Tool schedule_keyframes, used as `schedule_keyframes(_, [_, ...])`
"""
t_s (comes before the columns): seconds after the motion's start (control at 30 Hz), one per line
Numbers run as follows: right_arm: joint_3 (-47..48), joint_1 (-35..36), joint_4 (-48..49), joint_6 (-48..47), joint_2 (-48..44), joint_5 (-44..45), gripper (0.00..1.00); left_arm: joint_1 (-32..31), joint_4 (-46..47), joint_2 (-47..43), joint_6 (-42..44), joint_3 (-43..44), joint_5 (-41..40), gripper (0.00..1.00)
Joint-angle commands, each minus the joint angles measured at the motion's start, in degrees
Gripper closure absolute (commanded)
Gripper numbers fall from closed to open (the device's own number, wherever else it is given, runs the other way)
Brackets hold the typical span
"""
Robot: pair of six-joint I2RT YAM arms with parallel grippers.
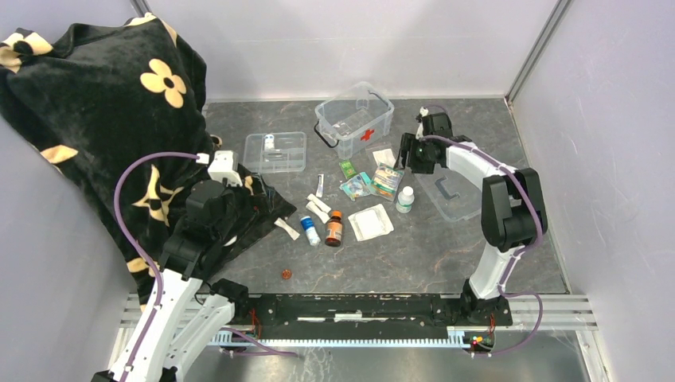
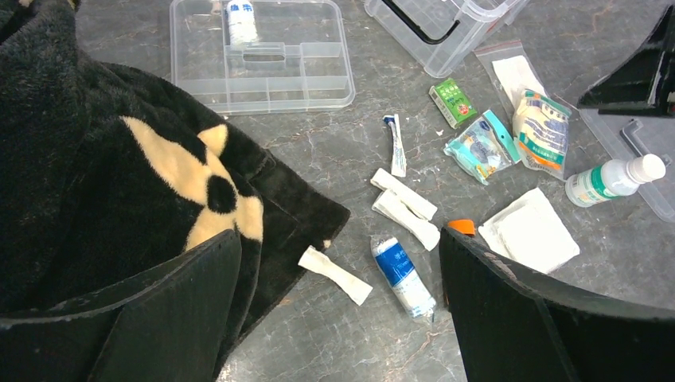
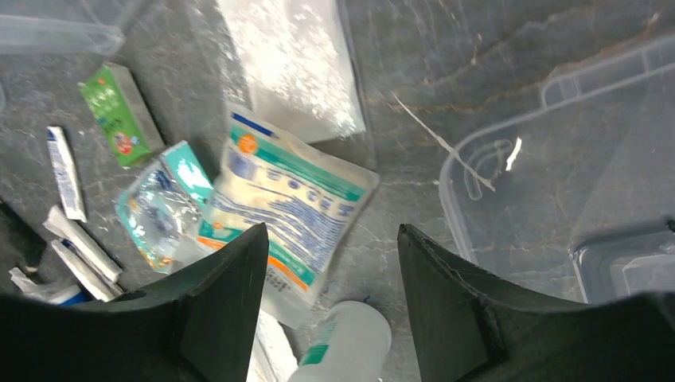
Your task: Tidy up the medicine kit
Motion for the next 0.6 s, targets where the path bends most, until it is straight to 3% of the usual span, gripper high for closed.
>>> schedule_keyframes(0.0, [-2.2,-1.3,2.2,0.8,0.8,-5.6,0.34,-0.2,1.7,0.0,1.2,0.2,0.5,0.0])
schedule_keyframes(0.17, [-2.9,-1.2,3.8,1.3,2.9,-11.2,0.34,-0.1,1.8,0.0,1.2,0.1,0.6,0.0])
schedule_keyframes(0.43, [-2.4,-1.2,2.6,-0.3,6.5,-11.4,0.37,-0.1,1.7,0.1,1.3,0.1,0.8,0.0])
schedule_keyframes(0.57, [-2.9,-1.2,2.7,-0.8,7.2,-9.8,0.44,-0.1,1.7,0.5,1.2,0.2,1.0,0.0])
